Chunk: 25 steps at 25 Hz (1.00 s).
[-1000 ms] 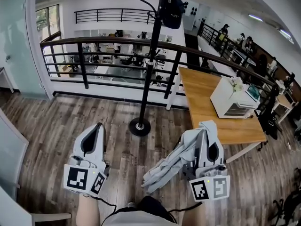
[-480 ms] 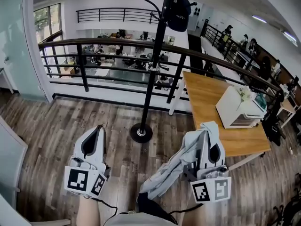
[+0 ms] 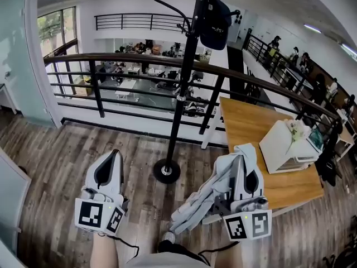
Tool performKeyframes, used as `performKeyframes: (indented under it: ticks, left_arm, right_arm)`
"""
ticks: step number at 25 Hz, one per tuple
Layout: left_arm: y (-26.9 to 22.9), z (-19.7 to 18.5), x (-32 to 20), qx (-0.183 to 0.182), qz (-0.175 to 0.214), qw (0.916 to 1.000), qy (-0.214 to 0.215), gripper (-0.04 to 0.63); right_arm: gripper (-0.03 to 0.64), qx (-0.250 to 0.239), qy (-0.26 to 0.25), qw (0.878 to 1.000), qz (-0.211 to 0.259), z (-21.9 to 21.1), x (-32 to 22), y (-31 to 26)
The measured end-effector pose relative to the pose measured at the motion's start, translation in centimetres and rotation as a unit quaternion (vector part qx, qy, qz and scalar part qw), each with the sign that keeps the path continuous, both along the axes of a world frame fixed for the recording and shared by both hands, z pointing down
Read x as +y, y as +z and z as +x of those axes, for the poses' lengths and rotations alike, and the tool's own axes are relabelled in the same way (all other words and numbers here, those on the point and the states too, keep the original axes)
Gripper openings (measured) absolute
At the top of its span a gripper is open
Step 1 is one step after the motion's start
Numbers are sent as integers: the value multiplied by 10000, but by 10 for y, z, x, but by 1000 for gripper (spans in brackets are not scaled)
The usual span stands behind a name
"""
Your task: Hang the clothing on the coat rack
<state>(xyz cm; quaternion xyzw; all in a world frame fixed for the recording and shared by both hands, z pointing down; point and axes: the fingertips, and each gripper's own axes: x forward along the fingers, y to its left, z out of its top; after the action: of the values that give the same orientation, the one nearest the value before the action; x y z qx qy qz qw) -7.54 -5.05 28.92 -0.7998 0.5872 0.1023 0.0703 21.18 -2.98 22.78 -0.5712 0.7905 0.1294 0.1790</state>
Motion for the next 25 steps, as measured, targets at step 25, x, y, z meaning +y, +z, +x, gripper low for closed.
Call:
performKeyframes:
  ticks: [25]
  left_arm:
    - [-2, 46, -127, -36, 109, 9998, -149, 9]
  right_arm:
    - [8, 45, -317, 9994, 138, 37, -132, -8]
